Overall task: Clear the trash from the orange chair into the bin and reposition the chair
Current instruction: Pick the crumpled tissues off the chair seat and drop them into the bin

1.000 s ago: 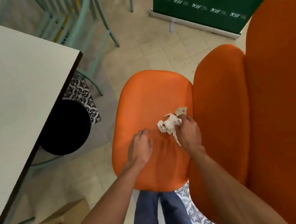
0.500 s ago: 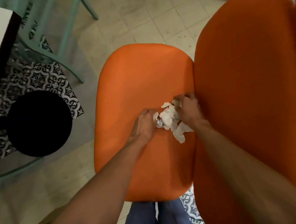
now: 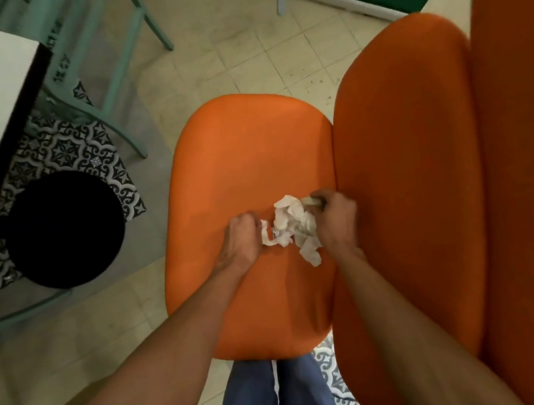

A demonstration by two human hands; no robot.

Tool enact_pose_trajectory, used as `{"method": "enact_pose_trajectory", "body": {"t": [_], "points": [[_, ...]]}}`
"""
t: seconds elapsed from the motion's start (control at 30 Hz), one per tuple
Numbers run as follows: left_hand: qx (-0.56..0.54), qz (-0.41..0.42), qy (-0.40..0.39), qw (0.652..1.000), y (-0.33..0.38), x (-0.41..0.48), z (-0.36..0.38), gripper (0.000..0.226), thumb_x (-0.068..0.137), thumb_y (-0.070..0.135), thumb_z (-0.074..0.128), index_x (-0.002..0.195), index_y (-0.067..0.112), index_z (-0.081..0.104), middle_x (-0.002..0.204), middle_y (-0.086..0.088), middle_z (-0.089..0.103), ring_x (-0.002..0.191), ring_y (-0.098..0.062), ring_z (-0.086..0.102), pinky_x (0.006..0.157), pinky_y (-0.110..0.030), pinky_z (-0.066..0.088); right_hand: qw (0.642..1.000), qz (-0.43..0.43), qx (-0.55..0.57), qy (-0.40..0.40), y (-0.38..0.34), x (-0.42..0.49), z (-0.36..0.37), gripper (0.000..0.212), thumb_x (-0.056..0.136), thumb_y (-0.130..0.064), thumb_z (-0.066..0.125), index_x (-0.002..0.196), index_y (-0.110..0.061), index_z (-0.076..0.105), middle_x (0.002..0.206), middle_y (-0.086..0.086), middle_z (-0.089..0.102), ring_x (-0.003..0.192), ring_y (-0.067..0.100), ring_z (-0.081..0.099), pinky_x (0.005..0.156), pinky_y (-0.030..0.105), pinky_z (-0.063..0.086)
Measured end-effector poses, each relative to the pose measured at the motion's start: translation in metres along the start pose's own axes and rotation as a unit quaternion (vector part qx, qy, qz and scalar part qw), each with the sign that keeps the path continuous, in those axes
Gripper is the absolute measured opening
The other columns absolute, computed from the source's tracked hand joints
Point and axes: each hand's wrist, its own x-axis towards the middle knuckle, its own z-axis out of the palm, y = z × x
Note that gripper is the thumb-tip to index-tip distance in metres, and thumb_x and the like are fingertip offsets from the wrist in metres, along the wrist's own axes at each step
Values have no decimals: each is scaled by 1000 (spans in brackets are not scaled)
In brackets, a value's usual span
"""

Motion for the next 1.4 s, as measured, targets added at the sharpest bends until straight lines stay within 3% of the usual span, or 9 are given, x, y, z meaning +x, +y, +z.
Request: {"method": "enact_pose_trajectory", "body": {"t": [0.23,0.5,0.6,0.67,0.77,1.0,1.13,1.23,1.4], "points": [[-23,-1,68,997,11,-66,-49,32,101,-3,51,123,8,72,113,-19,68,102,-35,66,88,-37,51,998,-22,46,37,-42,-62,-50,25,93,-12,79,118,-16,79,109,4,79,94,19,73,88,38,63],[-118,-72,138,981,22,-160,-95,29,103,5,47,119,8,71,115,-16,62,116,-28,57,102,-32,40,997,-37,71,-3,-77,-130,-98,18,94,-12,73,111,-17,79,103,7,79,94,28,73,85,42,59],[-170,-108,168,965,30,-198,-112,18,104,10,46,106,13,64,113,-8,52,109,-21,54,92,-29,52,994,-60,87,-33,-98,-160,-114,16,98,-15,71,113,-17,76,105,4,80,89,23,71,80,32,56],[-213,-139,187,949,33,-220,-123,18,106,11,44,102,7,61,112,-12,53,98,-21,55,63,-17,56,990,-87,100,-51,-112,-180,-118,15,98,-17,70,112,-20,74,103,2,80,91,23,72,84,38,59],[-248,-176,215,928,31,-251,-137,21,106,10,41,91,8,56,90,-10,64,66,-17,55,51,-13,42,985,-115,105,-75,-132,-206,-122,16,98,-19,68,112,-25,71,103,-1,79,92,21,72,84,45,61],[-341,-250,276,863,-13,-331,-149,18,105,11,39,102,16,56,99,-3,65,95,-31,64,75,-32,40,964,-203,112,-129,-173,-263,-127,15,101,-16,65,112,-25,69,96,-11,72,82,10,65,70,31,46],[-420,-283,284,814,-47,-380,-148,32,108,47,44,115,17,53,107,0,61,101,-28,61,84,-38,47,946,-242,113,-182,-195,-300,-111,22,102,-15,66,109,-35,68,90,-16,71,77,6,66,65,34,53],[-498,-294,263,772,-85,-420,-142,53,87,69,65,112,27,48,107,0,63,96,-23,64,80,-38,53,930,-258,122,-230,-211,-332,-86,26,102,-13,65,106,-38,68,86,-15,73,76,13,71,67,45,65],[-529,-322,278,734,-154,-491,-120,62,73,32,88,117,32,45,111,-4,58,90,-19,60,70,-31,48,897,-313,109,-293,-236,-393,-31,26,95,-14,66,102,-38,72,91,-12,76,83,14,72,71,50,63]]}}
